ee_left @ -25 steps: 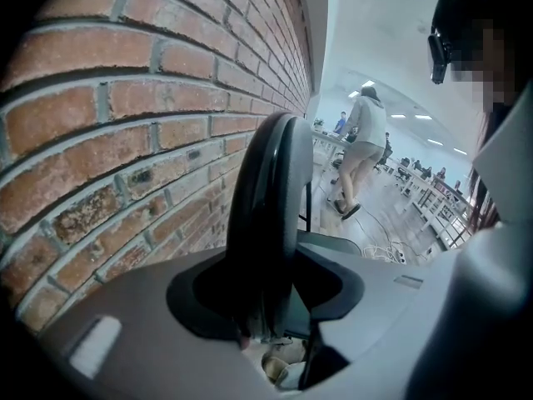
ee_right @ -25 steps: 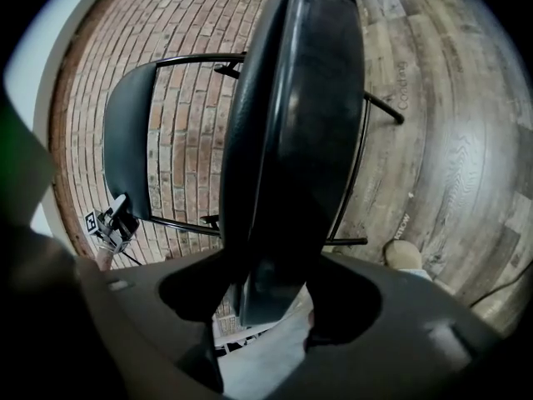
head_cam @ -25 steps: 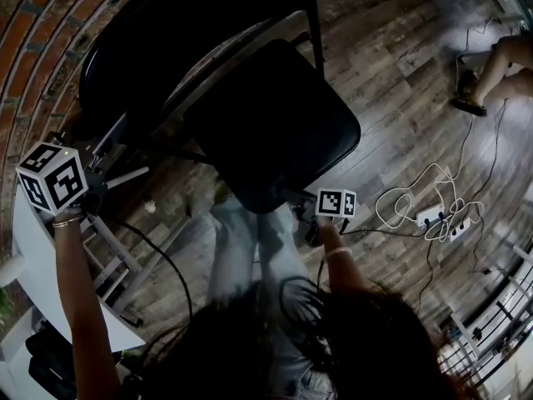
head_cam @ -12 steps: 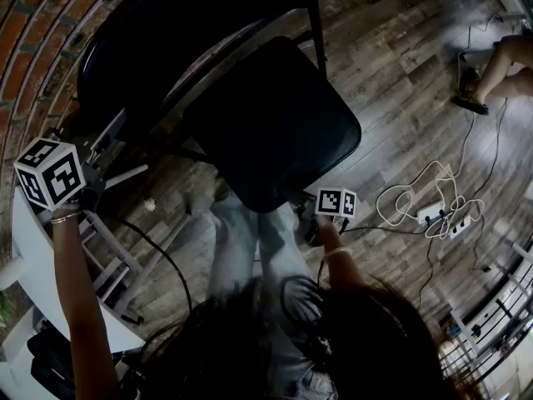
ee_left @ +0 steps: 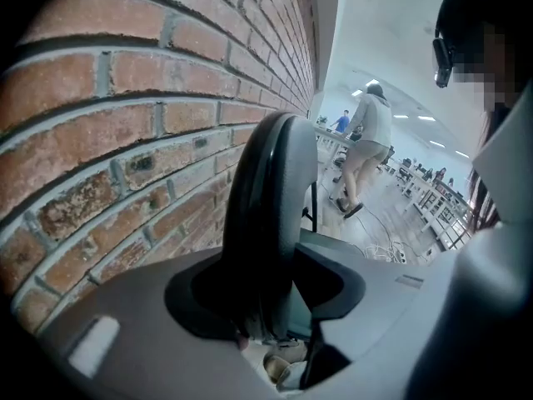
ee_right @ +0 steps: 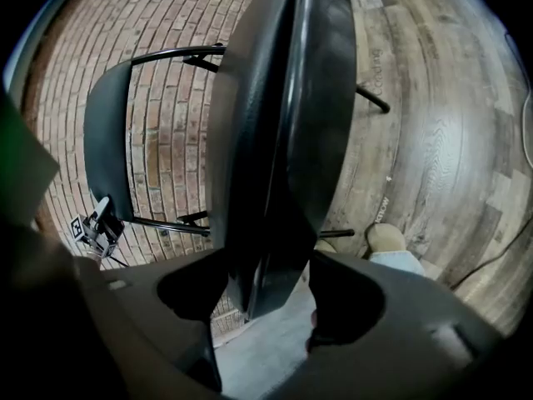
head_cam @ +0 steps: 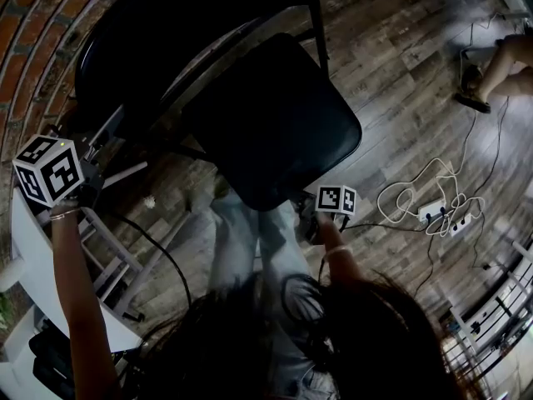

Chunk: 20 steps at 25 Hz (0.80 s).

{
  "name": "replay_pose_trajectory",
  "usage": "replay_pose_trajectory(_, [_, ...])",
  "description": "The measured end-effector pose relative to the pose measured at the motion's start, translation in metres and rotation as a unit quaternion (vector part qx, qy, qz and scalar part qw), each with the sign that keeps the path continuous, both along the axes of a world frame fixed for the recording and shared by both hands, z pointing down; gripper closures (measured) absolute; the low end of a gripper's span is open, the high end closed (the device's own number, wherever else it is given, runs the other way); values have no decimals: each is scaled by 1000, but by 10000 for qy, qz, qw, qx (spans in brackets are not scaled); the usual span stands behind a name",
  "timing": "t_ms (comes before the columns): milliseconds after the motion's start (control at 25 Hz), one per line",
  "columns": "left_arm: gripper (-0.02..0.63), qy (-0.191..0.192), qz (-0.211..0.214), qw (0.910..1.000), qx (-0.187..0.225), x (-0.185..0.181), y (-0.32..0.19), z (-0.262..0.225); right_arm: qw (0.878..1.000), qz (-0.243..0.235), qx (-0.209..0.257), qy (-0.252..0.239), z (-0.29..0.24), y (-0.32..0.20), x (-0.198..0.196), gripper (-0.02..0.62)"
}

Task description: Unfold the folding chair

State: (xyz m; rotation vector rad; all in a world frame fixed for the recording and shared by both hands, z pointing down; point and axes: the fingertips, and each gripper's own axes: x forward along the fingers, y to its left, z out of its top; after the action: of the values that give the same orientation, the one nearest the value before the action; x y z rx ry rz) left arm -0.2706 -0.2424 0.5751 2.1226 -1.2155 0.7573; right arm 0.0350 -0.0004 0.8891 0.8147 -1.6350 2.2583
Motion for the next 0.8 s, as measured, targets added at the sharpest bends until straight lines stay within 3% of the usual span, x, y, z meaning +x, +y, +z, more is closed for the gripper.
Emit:
replay_pose_trajectory(360, [400,-17,-27,9999,-102,-3,-6,16,9980,-409,-61,487,12,14,9,316])
replay_pose_trajectory(800, [397,37,-25,9998,-186,-8,-7,24,9967,-482,-59,657,12,21,12,357])
